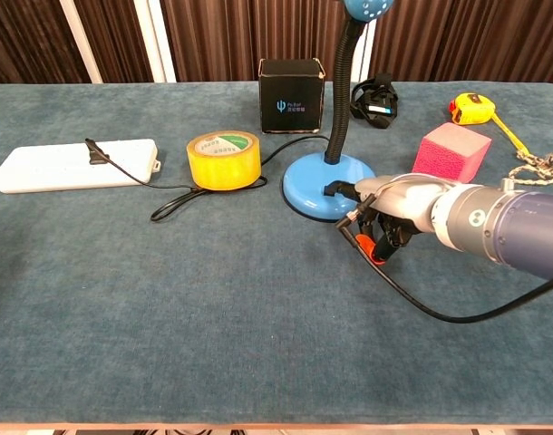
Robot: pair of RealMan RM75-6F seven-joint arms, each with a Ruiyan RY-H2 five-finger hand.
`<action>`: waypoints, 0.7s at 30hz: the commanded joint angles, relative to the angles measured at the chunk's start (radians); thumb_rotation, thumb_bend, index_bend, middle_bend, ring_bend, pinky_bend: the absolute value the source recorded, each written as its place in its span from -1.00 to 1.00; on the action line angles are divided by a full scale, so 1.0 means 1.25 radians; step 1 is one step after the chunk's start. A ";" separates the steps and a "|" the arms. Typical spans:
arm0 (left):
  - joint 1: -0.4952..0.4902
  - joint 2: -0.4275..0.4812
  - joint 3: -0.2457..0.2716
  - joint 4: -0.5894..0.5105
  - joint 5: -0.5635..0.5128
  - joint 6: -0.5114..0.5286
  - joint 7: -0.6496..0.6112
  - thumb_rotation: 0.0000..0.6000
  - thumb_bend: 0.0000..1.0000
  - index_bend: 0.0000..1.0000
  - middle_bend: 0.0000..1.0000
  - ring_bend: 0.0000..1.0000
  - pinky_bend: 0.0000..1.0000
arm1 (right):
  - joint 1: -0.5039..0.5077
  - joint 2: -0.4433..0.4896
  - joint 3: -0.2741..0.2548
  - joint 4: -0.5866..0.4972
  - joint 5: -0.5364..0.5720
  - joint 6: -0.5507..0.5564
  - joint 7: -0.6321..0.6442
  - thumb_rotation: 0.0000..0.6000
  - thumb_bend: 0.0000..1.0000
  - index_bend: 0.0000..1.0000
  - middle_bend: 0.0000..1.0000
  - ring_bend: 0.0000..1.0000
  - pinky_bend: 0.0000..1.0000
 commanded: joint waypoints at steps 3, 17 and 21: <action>0.000 0.000 0.000 0.000 -0.001 0.000 -0.001 1.00 0.27 -0.71 -0.95 -1.00 -1.00 | 0.007 -0.002 -0.004 0.001 0.011 0.000 -0.004 1.00 0.29 -1.00 0.22 0.49 1.00; 0.001 0.002 0.000 0.000 -0.002 0.001 -0.003 1.00 0.27 -0.71 -0.95 -1.00 -1.00 | -0.007 0.016 0.035 -0.020 -0.044 0.132 0.005 1.00 0.29 -1.00 0.22 0.49 1.00; 0.001 0.001 0.000 0.000 0.000 0.003 -0.001 1.00 0.27 -0.71 -0.96 -1.00 -1.00 | -0.028 0.079 0.044 -0.101 -0.055 0.162 0.015 1.00 0.29 -1.00 0.22 0.49 1.00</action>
